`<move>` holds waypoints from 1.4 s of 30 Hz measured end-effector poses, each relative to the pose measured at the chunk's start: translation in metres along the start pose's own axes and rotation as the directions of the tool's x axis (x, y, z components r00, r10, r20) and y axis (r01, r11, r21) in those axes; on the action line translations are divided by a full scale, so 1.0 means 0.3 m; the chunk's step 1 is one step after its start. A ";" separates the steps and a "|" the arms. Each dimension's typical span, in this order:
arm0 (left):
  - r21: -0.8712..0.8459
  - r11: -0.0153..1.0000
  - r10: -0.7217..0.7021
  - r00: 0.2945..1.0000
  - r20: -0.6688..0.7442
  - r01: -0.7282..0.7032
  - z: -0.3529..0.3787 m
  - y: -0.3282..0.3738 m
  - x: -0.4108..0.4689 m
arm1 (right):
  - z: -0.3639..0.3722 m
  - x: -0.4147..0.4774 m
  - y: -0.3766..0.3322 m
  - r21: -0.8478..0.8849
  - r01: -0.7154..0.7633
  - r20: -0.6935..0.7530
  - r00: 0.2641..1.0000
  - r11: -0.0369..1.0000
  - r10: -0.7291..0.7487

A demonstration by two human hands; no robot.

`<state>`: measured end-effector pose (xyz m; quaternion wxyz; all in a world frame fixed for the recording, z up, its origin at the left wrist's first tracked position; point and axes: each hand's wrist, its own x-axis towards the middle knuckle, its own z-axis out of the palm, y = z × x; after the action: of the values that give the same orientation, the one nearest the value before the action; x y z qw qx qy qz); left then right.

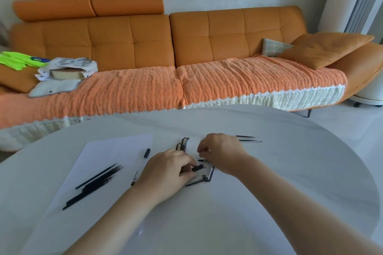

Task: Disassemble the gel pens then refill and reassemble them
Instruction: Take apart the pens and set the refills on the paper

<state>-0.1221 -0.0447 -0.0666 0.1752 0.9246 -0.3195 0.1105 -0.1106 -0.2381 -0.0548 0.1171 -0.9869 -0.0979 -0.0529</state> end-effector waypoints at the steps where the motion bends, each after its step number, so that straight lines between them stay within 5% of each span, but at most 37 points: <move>1: -0.021 0.999 -0.030 1.000 0.004 0.030 0.004 0.002 0.002 | 0.004 0.006 -0.004 -0.011 -0.002 0.014 1.000 1.000 0.002; 11: -0.198 0.953 -0.231 0.973 0.011 0.228 -0.036 -0.041 0.058 | -0.006 0.031 0.007 0.022 -0.006 0.066 0.998 1.000 0.004; 17: -0.167 0.897 -0.378 0.907 0.187 0.409 -0.071 -0.087 0.060 | -0.006 0.011 -0.027 0.140 0.092 0.048 0.994 0.986 -0.100; 27: 0.074 0.928 -0.370 0.925 0.086 0.365 -0.054 -0.024 0.053 | 0.022 0.008 -0.054 0.139 0.136 -0.028 0.991 0.981 -0.133; 42: -0.227 0.911 -0.312 0.935 0.169 0.345 -0.083 -0.113 0.009 | 0.046 0.026 -0.080 -0.201 0.476 -0.107 0.858 0.856 -0.502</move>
<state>-0.1011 -0.0115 -0.0517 0.2870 0.9404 -0.1811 -0.0221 -0.1066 -0.2105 -0.0618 0.0236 -0.9284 -0.3316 -0.1660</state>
